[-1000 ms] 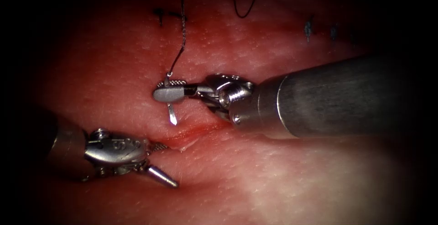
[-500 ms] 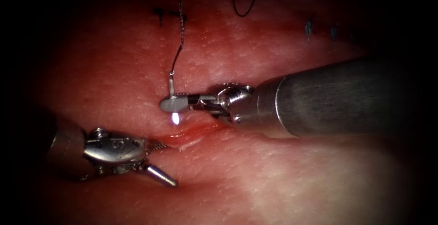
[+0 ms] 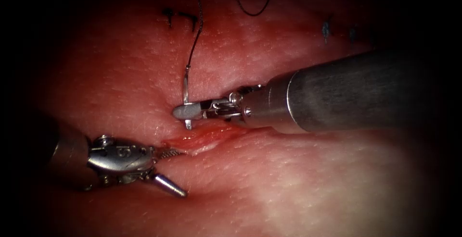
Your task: Wound Closure
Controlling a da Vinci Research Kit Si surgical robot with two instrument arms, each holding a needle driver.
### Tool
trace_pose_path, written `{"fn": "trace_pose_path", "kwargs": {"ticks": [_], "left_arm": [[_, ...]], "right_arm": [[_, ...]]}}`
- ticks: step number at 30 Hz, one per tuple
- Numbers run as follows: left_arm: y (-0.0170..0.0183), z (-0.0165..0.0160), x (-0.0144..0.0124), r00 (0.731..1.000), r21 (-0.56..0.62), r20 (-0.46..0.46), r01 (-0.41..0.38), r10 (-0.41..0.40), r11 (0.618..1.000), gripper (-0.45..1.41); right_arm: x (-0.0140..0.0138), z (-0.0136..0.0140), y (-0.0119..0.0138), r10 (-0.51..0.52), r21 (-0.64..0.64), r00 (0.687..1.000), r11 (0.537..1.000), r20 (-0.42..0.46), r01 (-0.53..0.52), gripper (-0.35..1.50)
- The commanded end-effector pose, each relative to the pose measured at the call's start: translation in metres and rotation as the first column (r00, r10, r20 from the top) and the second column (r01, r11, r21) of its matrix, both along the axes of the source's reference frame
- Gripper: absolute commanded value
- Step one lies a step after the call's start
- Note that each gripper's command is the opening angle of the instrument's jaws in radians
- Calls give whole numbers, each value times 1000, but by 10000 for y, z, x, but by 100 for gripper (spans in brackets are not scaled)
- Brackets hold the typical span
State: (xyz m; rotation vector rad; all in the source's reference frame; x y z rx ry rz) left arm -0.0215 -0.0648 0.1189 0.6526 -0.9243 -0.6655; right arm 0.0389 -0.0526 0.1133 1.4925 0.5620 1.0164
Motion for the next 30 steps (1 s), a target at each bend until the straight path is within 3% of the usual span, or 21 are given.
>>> {"fn": "trace_pose_path", "kwargs": {"ticks": [1,9,24,26,27,29,30], "left_arm": [[-12,4,-4,1000,4,1,-1,1,1000,74],[-12,4,-4,1000,2,-1,1,-1,1000,74],[-12,4,-4,1000,2,-1,1,-1,1000,74],[-12,4,-4,1000,2,-1,1,-1,1000,74],[-12,4,-4,1000,2,-1,1,-1,1000,74],[-12,4,-4,1000,2,-1,1,-1,1000,74],[-12,4,-4,1000,2,-1,2,-2,1000,74]], "right_arm": [[3,1,-11,-12,5,1000,1000,3,12,-35],[-2,-14,-31,-44,3,999,999,5,44,-35],[-8,-27,-41,-63,30,998,998,-4,63,-35],[-7,-26,-39,-49,26,999,998,4,48,-35],[-3,-24,-27,43,32,999,999,-5,-42,-35],[-1,-22,-20,81,12,997,997,-15,-81,-35],[3,-15,-4,165,-134,982,975,-88,-175,-23]]}}
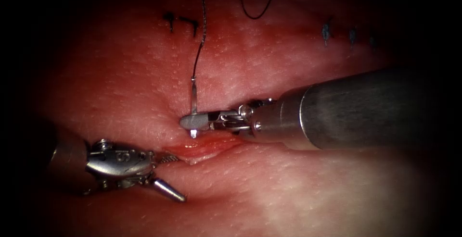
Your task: Wound Closure
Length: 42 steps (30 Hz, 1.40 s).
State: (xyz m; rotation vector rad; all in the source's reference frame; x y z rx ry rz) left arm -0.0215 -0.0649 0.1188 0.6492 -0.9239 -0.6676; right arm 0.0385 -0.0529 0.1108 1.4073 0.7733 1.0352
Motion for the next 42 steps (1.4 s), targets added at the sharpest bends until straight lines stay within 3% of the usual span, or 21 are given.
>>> {"fn": "trace_pose_path", "kwargs": {"ticks": [1,2,3,6,7,8,19,25,29,34,35,36,37,38,42], "left_arm": [[-11,4,-4,1000,4,1,-1,1,1000,74],[-12,4,-4,1000,4,0,-1,1,1000,74],[-12,4,-4,1000,4,0,-1,1,1000,74],[-12,4,-4,1000,4,0,0,0,1000,74],[-12,4,-5,1000,4,0,0,0,1000,74],[-12,4,-5,1000,3,0,0,0,1000,74],[-13,5,-5,1000,2,-1,0,0,1000,74],[-13,5,-5,1000,2,-1,0,0,1000,74],[-13,5,-5,1000,2,-1,0,0,1000,74],[-13,5,-6,1000,2,-1,1,-1,1000,74],[-13,5,-6,1000,2,-1,1,-1,1000,74],[-13,5,-5,1000,2,-1,1,-1,1000,74],[-13,5,-5,1000,2,-1,1,-1,1000,74],[-13,5,-5,1000,2,-1,1,-1,1000,74],[-13,5,-5,1000,2,-1,1,-1,1000,74]], "right_arm": [[8,9,0,24,-32,1000,999,-10,-24,-23],[10,16,11,88,-143,994,985,-60,-96,69],[10,16,11,88,-143,994,985,-60,-96,69],[10,27,28,133,-313,983,935,-128,-167,119],[11,33,41,149,-435,974,876,-171,-210,138],[11,35,46,158,-466,973,857,-171,-221,143],[9,25,106,195,-752,963,603,-185,-266,145],[4,12,128,193,-808,963,526,-190,-265,145],[2,0,147,204,-815,946,483,-251,-320,133],[11,3,156,171,-843,947,433,-272,-320,133],[14,5,157,158,-857,947,402,-281,-322,133],[22,10,158,105,-885,944,331,-311,-328,135],[25,12,157,83,-893,942,302,-325,-334,135],[25,12,157,83,-893,942,302,-325,-334,135],[33,17,151,-10,-920,932,162,-363,-357,136]]}}
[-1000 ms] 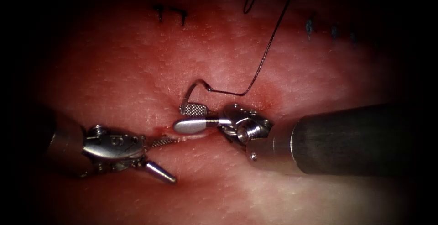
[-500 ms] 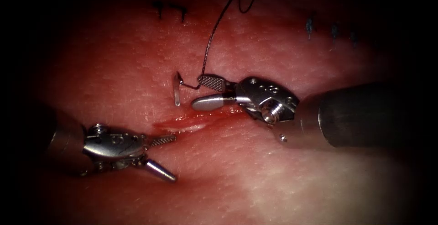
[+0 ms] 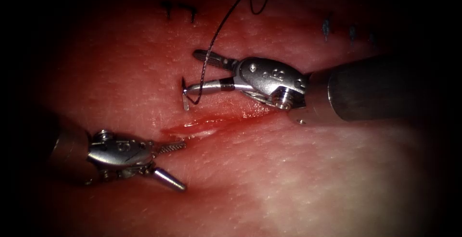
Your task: Wound Closure
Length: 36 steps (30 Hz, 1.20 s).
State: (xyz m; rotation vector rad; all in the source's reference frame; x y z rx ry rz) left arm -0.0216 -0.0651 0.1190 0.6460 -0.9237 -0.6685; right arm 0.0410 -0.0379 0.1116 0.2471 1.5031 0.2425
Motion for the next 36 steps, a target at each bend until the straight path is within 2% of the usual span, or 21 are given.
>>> {"fn": "trace_pose_path", "kwargs": {"ticks": [1,4,9,17,26,34,36], "left_arm": [[-11,4,-4,1000,4,0,-1,1,1000,74],[-11,4,-4,1000,4,0,-1,1,1000,74],[-12,4,-4,1000,3,0,0,0,1000,74],[-12,5,-5,1000,1,-2,2,-2,1000,74],[-13,4,-5,1000,2,-1,1,-1,1000,74],[-13,4,-5,1000,2,-1,1,-1,1000,74],[-13,4,-5,1000,2,-1,1,-1,1000,74]], "right_arm": [[8,9,-1,-22,-61,1000,998,-18,21,138],[5,6,-7,-66,-146,996,988,-52,57,138],[6,3,-9,-79,-171,994,983,-71,66,138],[24,-8,-10,-102,-253,989,965,-105,72,136],[29,-10,-8,-112,-282,987,956,-112,77,133],[28,-30,-4,-102,-311,988,948,-114,62,131],[29,-36,-4,-104,-324,988,944,-115,61,124]]}}
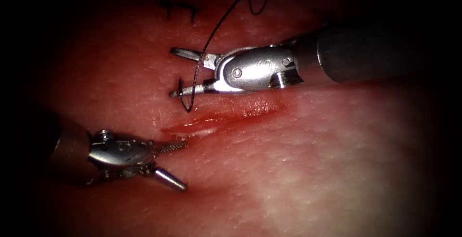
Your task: Wound Closure
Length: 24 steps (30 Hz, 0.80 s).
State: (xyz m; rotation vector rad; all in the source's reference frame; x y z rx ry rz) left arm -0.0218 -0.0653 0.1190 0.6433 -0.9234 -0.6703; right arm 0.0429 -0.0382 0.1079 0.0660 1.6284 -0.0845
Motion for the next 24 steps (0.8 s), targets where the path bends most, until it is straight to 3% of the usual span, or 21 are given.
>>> {"fn": "trace_pose_path", "kwargs": {"ticks": [1,3,5,7,8,9,24], "left_arm": [[-11,4,-4,1000,5,2,-4,4,1000,74],[-11,4,-4,1000,5,2,-4,4,1000,74],[-12,3,-3,1000,5,2,-4,4,1000,74],[-12,3,-3,1000,5,2,-4,4,1000,74],[-12,3,-3,1000,5,2,-4,4,1000,74],[-12,3,-3,1000,5,2,-4,4,1000,74],[-12,3,-4,1000,5,2,-4,4,1000,74]], "right_arm": [[10,-1,-2,-3,-7,1000,1000,-6,3,114],[10,-4,-5,-15,-12,1000,1000,-22,15,62],[11,-5,-7,-19,-13,1000,1000,-21,19,52],[10,-4,-7,-33,-27,999,999,-7,32,19],[10,-4,-7,-33,-27,999,999,-7,32,19],[7,-3,-8,-51,-31,999,998,13,52,-35],[-5,12,-9,-69,27,997,997,43,68,-35]]}}
